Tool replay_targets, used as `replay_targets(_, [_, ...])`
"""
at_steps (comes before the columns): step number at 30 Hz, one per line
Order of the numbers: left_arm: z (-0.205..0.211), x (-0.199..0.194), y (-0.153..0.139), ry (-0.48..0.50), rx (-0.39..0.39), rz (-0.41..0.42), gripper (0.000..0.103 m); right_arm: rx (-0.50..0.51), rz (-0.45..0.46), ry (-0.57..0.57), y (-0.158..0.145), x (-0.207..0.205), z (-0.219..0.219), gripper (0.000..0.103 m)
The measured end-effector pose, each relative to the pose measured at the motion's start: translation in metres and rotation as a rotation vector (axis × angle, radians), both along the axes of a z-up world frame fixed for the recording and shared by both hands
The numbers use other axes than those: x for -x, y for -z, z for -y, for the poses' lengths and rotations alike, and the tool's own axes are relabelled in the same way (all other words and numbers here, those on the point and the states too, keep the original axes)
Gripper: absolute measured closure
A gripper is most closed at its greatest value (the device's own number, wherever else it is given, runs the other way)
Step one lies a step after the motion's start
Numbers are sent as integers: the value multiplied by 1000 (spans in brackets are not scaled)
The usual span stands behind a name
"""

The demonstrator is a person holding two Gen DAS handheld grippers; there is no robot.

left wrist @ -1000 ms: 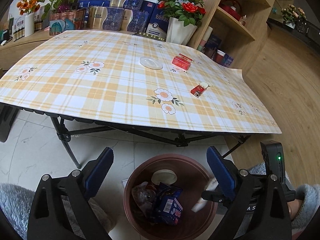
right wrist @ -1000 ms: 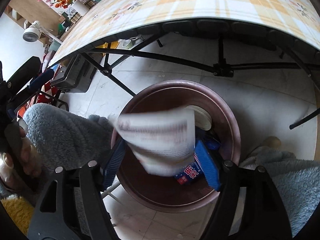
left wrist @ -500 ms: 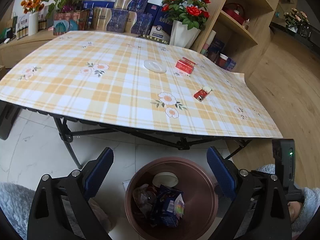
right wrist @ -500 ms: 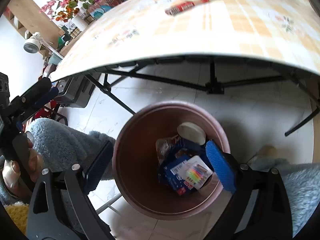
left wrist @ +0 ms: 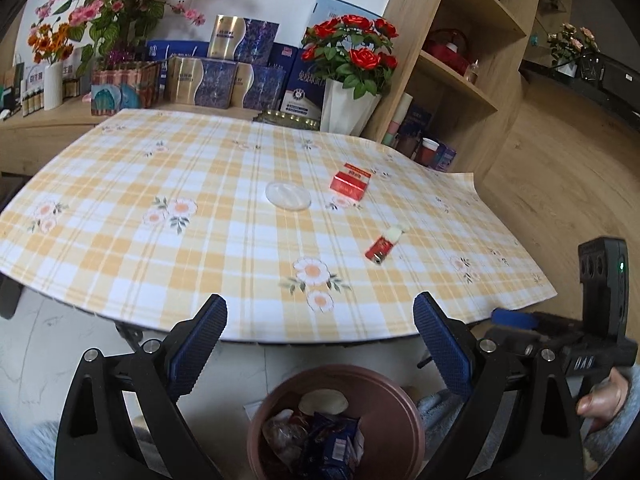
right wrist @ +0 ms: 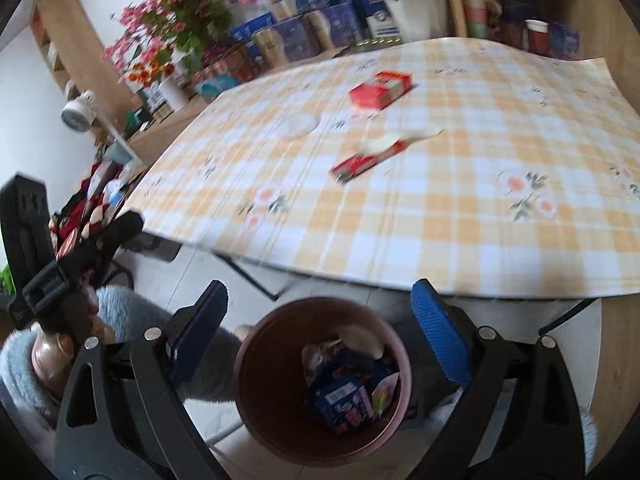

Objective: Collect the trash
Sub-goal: 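Move both tools back over the table toward the white plastic spoon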

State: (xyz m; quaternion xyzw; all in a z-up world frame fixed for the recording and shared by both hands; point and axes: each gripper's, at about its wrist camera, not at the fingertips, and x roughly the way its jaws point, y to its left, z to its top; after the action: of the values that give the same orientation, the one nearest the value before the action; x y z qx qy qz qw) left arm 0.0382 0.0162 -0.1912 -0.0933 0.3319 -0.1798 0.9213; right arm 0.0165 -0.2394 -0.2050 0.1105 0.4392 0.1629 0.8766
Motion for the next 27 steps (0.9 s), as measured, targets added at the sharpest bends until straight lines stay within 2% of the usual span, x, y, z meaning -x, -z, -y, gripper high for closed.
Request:
replay_targets(6, [-9,-18,-11,-20,-16,23,11,6,-22,73,-1,-20,19,13])
replay_targets(18, [-19,-60,-15,-40,-30,24,11,-108,-130,173,16,-56,47,33])
replay_targets(27, [-21,-85,-10,-48,-22,6,11,-216,-201,222,24,-108,56,48])
